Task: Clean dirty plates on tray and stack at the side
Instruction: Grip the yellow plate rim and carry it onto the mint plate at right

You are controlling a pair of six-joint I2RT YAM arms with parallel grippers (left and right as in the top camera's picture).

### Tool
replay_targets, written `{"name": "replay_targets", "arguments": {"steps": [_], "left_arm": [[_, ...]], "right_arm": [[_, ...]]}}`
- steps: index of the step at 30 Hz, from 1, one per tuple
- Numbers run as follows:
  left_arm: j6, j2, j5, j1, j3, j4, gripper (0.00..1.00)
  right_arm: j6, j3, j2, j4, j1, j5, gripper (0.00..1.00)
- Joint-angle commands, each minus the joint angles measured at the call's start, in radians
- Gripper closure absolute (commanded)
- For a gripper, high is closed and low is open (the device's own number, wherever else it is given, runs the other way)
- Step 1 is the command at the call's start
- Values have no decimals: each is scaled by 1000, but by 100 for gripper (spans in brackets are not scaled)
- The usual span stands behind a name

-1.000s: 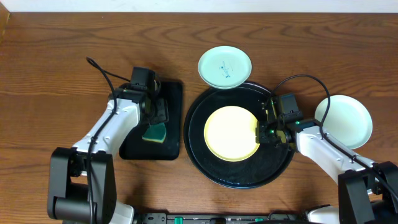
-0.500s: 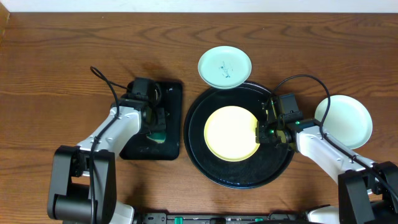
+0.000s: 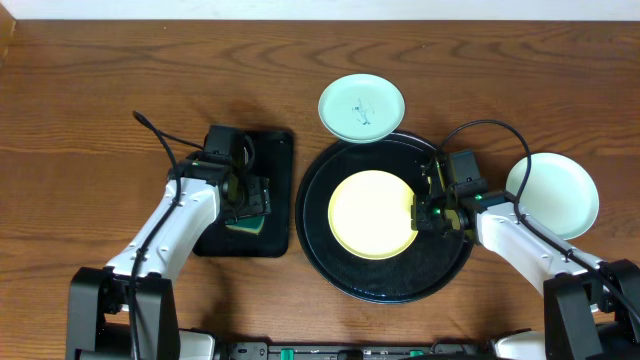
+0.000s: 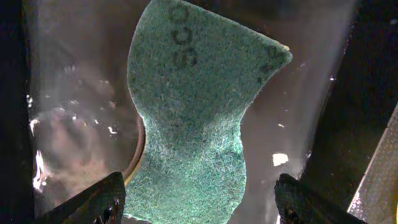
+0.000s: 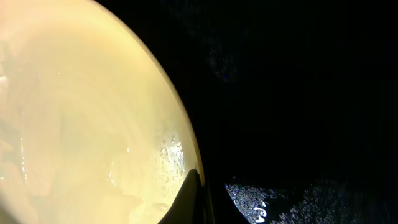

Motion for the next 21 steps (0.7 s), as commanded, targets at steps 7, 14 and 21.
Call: {"name": "replay_targets", "arguments": {"steps": [7, 14, 21], "left_arm": [[-15, -3, 4, 3, -19, -18, 23], [-15, -3, 3, 3, -19, -29, 22], [-15, -3, 3, 3, -19, -29, 22]], "right_arm": [[75, -1, -1, 1, 6, -116, 99], [155, 0, -11, 151, -48, -174, 99], [53, 0, -69, 174, -80, -129, 99]]}}
